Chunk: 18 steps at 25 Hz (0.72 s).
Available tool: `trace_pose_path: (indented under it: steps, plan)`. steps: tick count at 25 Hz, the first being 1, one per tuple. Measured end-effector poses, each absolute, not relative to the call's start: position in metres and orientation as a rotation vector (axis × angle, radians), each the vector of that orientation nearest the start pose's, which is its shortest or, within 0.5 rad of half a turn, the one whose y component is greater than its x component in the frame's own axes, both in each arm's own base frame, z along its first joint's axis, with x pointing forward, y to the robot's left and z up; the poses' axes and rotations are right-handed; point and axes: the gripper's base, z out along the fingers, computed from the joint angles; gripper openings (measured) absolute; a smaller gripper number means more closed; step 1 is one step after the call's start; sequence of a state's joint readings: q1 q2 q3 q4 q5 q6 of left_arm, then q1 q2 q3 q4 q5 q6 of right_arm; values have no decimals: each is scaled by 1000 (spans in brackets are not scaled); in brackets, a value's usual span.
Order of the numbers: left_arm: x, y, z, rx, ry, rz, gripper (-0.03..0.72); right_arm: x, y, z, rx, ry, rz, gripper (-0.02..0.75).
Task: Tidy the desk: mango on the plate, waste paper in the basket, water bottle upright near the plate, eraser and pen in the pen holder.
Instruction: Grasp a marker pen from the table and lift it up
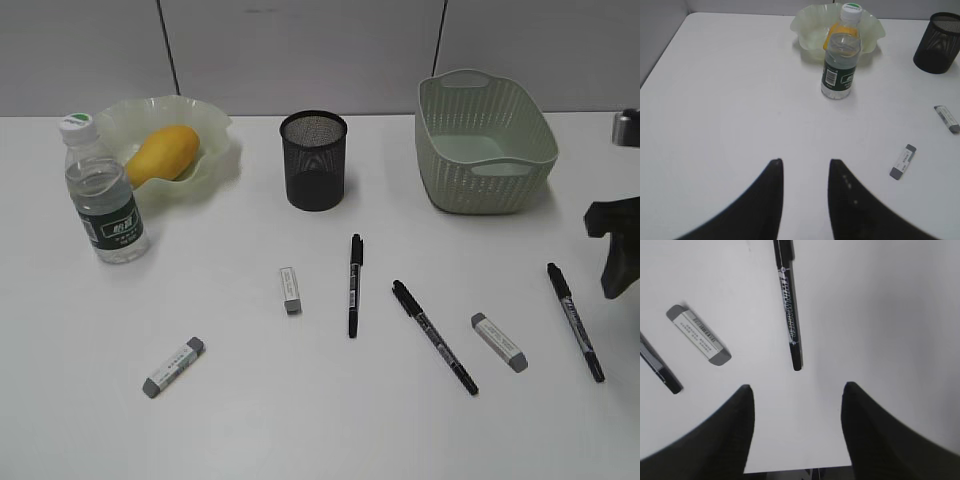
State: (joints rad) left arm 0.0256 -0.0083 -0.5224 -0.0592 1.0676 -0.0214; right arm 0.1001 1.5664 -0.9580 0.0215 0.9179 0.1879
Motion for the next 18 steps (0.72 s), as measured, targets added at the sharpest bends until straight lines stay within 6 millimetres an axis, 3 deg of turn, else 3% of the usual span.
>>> trace_pose_path:
  steps: [5, 11, 18]
  plan:
    - [-9, -5, 283, -43, 2019, -68, 239, 297, 35, 164, 138, 3060, 37, 445]
    - [-9, -5, 283, -43, 2019, -68, 239, 311, 36, 124, 133, 3110, 14, 445]
    - [-9, -5, 283, -43, 2019, -68, 239, 322, 36, 115, 106, 3053, 6, 445]
